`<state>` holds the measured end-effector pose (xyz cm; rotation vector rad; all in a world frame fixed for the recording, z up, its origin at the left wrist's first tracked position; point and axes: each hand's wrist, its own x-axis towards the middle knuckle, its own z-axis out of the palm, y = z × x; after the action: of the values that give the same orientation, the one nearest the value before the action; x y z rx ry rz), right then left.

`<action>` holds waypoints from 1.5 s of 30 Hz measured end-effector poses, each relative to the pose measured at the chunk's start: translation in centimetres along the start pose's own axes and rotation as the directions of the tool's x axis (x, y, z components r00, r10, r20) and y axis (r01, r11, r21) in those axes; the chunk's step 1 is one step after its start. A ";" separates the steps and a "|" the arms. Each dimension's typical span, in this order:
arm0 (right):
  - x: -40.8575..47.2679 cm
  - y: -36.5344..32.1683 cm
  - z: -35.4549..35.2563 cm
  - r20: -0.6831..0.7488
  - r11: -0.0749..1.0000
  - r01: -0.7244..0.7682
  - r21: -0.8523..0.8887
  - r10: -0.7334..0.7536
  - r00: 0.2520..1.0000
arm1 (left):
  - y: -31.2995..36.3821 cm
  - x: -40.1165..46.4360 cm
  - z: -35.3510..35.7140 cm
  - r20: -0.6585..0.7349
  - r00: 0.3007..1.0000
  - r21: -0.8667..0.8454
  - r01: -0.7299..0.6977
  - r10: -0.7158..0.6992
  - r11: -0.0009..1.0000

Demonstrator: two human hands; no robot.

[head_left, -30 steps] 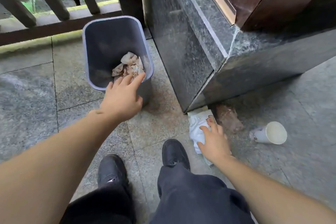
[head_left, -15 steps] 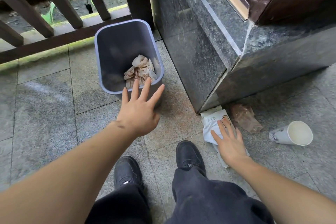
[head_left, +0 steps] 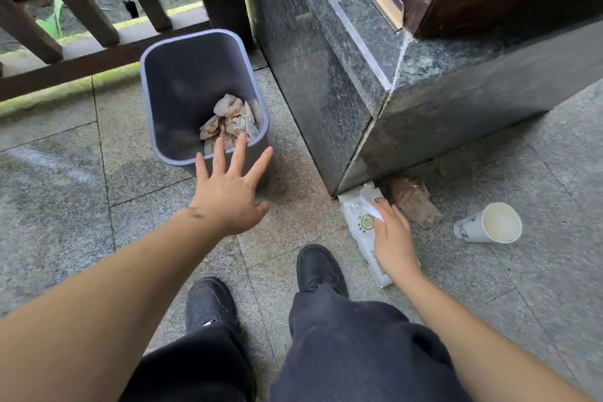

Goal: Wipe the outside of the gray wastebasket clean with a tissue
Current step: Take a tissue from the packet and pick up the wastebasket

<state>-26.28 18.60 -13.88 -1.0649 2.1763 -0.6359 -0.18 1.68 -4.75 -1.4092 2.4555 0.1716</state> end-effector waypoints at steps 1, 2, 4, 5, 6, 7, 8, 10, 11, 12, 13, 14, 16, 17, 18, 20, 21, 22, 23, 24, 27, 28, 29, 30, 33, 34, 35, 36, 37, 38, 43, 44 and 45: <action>-0.3 -0.6 -0.6 -0.004 0.997 -0.022 0.080 0.022 1.000 | 0.0 0.0 -0.2 0.007 1.000 -0.003 0.003 -0.003 1.000; -0.6 -1.2 -1.2 -0.013 0.988 -0.044 0.150 0.046 0.999 | 0.0 0.0 -0.4 0.014 1.000 -0.011 0.006 -0.006 1.000; -1.2 -2.4 -2.5 -0.030 0.968 -0.073 0.238 0.082 0.996 | 0.1 0.0 -0.7 0.027 1.000 -0.025 0.010 -0.010 1.000; -1.6 -3.0 -3.0 -0.032 0.962 -0.068 0.265 0.079 0.996 | 0.1 0.0 -0.8 0.034 0.999 -0.030 0.013 -0.012 0.999; -2.0 -3.6 -3.4 -0.032 0.957 -0.049 0.285 0.061 0.998 | 0.1 -0.1 -0.9 0.038 0.999 -0.033 0.016 -0.014 0.999; -2.3 -4.2 -3.8 -0.036 0.953 -0.020 0.302 0.033 0.999 | 0.1 -0.1 -1.0 0.040 0.999 -0.034 0.017 -0.016 0.999; -2.7 -4.9 -4.1 -0.043 0.948 0.014 0.318 0.000 0.999 | 0.2 -0.1 -1.1 0.042 0.999 -0.033 0.020 -0.018 0.999; -3.4 -6.4 -4.8 -0.047 0.933 0.075 0.353 -0.063 0.997 | 0.4 -0.1 -1.6 0.053 0.998 -0.050 0.034 -0.031 0.998; -3.6 -7.3 -5.2 -0.048 0.925 0.100 0.367 -0.089 0.995 | 0.5 -0.1 -1.9 0.058 0.997 -0.068 0.047 -0.044 0.997; -3.8 -8.3 -5.5 -0.041 0.917 0.105 0.386 -0.096 0.995 | 0.7 -0.1 -2.3 0.060 0.996 -0.086 0.064 -0.059 0.994; -3.7 -9.2 -5.7 -0.022 0.907 0.081 0.414 -0.078 0.997 | 0.9 0.0 -2.6 0.057 0.995 -0.097 0.081 -0.076 0.992; -3.6 -10.1 -5.9 0.007 0.890 0.037 0.455 -0.045 0.999 | 1.0 0.1 -3.0 0.046 0.995 -0.096 0.096 -0.092 0.991; -3.3 -11.3 -5.9 0.079 0.822 -0.043 0.568 -0.002 0.997 | 1.3 0.8 -3.8 0.005 0.993 -0.097 0.121 -0.121 0.988; -3.0 -11.6 -5.7 0.125 0.770 -0.086 0.632 0.008 0.992 | 1.4 1.3 -4.3 -0.015 0.991 -0.118 0.132 -0.135 0.984; -2.8 -12.0 -5.5 0.169 0.711 -0.139 0.689 0.029 0.985 | 1.4 1.9 -4.7 -0.030 0.989 -0.144 0.141 -0.147 0.979; -2.7 -12.9 -5.3 0.236 0.601 -0.232 0.765 0.074 0.969 | 1.4 3.1 -5.2 -0.034 0.986 -0.168 0.154 -0.162 0.974; -2.6 -13.0 -5.2 0.259 0.568 -0.261 0.780 0.087 0.962 | 1.6 3.6 -5.5 -0.018 0.986 -0.161 0.159 -0.164 0.974; -2.6 -13.1 -5.1 0.273 0.551 -0.279 0.786 0.096 0.957 | 1.7 4.1 -5.6 0.003 0.987 -0.140 0.157 -0.158 0.978; -2.5 -13.0 -5.0 0.282 0.539 -0.294 0.789 0.108 0.953 | 1.8 4.6 -5.6 0.021 0.989 -0.110 0.150 -0.149 0.983; -2.4 -12.8 -4.8 0.290 0.529 -0.310 0.790 0.123 0.949 | 1.9 5.1 -5.6 0.036 0.990 -0.081 0.142 -0.140 0.987; -2.4 -12.6 -4.3 0.317 0.502 -0.353 0.790 0.159 0.935 | 2.0 6.4 -5.2 0.066 0.991 -0.048 0.117 -0.114 0.992; -2.4 -12.6 -4.1 0.320 0.504 -0.359 0.785 0.166 0.933 | 1.8 6.7 -5.0 0.061 0.992 -0.049 0.112 -0.109 0.992; -2.4 -12.7 -3.9 0.321 0.520 -0.360 0.774 0.167 0.932 | 1.7 6.8 -4.6 0.050 0.993 -0.048 0.108 -0.105 0.993; -2.5 -12.9 -3.7 0.322 0.547 -0.357 0.757 0.162 0.933 | 1.5 6.8 -4.4 0.035 0.995 -0.043 0.099 -0.097 0.994; -2.7 -14.0 -3.6 0.331 0.597 -0.354 0.720 0.152 0.931 | 0.6 6.3 -3.6 0.000 0.998 -0.046 0.057 -0.057 0.997; -2.7 -14.5 -3.7 0.328 0.604 -0.352 0.715 0.154 0.932 | 0.2 5.8 -3.6 -0.015 0.998 -0.064 0.052 -0.053 0.997; -2.7 -15.1 -4.0 0.324 0.615 -0.344 0.709 0.148 0.934 | -0.3 5.4 -3.7 -0.025 0.998 -0.095 0.052 -0.054 0.994; -2.6 -15.8 -4.3 0.324 0.634 -0.329 0.700 0.128 0.937 | -1.0 4.8 -3.9 -0.029 0.998 -0.144 0.054 -0.059 0.988; -2.5 -16.7 -4.7 0.331 0.660 -0.310 0.685 0.097 0.939 | -1.8 4.2 -4.1 -0.036 0.997 -0.206 0.056 -0.065 0.977; -2.4 -17.7 -5.1 0.343 0.685 -0.290 0.668 0.063 0.937 | -2.7 3.5 -4.4 -0.050 0.996 -0.275 0.051 -0.068 0.960; -2.3 -25.2 -7.2 0.376 0.726 -0.210 0.655 -0.071 0.924 | -6.2 -2.9 -5.2 -0.082 0.980 -0.652 0.084 -0.180 0.754; -2.5 -26.9 -7.6 0.375 0.714 -0.199 0.671 -0.095 0.922 | -6.3 -4.0 -5.2 -0.065 0.976 -0.696 0.107 -0.210 0.710; -2.9 -28.6 -8.1 0.372 0.696 -0.196 0.691 -0.109 0.922 | -6.5 -4.9 -5.2 -0.049 0.968 -0.735 0.132 -0.246 0.665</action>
<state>-15.89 6.22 11.28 -0.6214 1.3802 -1.0435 6.63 1.06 2.05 -2.0320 2.4203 1.1579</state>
